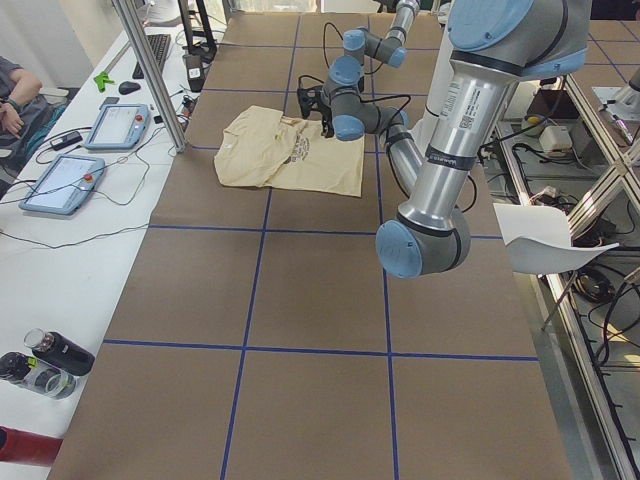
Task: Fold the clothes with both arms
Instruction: 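Lower both grippers to the hem corners nearest the robot and grasp them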
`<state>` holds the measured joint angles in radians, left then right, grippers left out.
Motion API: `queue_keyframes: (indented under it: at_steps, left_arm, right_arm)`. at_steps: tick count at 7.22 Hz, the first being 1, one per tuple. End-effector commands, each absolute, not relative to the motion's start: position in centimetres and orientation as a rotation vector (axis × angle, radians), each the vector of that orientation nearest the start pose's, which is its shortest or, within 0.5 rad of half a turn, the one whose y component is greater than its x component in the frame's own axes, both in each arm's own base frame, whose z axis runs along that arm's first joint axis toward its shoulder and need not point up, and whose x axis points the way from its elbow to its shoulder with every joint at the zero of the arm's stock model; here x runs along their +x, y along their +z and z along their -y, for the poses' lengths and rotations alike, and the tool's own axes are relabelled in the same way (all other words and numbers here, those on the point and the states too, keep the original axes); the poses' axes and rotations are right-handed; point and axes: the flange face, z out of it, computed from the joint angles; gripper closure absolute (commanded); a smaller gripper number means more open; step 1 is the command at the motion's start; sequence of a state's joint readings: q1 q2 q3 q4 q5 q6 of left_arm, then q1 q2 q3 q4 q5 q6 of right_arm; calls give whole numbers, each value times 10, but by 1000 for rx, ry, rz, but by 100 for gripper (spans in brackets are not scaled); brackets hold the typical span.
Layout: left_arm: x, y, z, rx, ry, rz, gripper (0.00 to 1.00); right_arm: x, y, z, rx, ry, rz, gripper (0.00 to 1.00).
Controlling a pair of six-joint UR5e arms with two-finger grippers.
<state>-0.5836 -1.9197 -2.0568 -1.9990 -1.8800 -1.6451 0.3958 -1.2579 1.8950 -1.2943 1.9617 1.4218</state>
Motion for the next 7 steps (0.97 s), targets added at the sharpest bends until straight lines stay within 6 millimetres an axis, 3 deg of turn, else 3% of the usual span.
queue_keyframes:
  at_steps: [1,2,4,7]
  left_arm:
    - [418,270,333,41,-365,-1150,0]
    - [434,288,317,36,-363,-1055,0]
    - [467,315,287,44,-333,-933,0]
    - [492,343,287,46,-319,-868,7]
  right_arm:
    - [-490,306,320,-96,60,982,100]
    - [-476,304,334,-122,71,995,100]
    - [-474,299,335,-130,66,1008,100]
    - [-474,297,335,-128,65,1011,100]
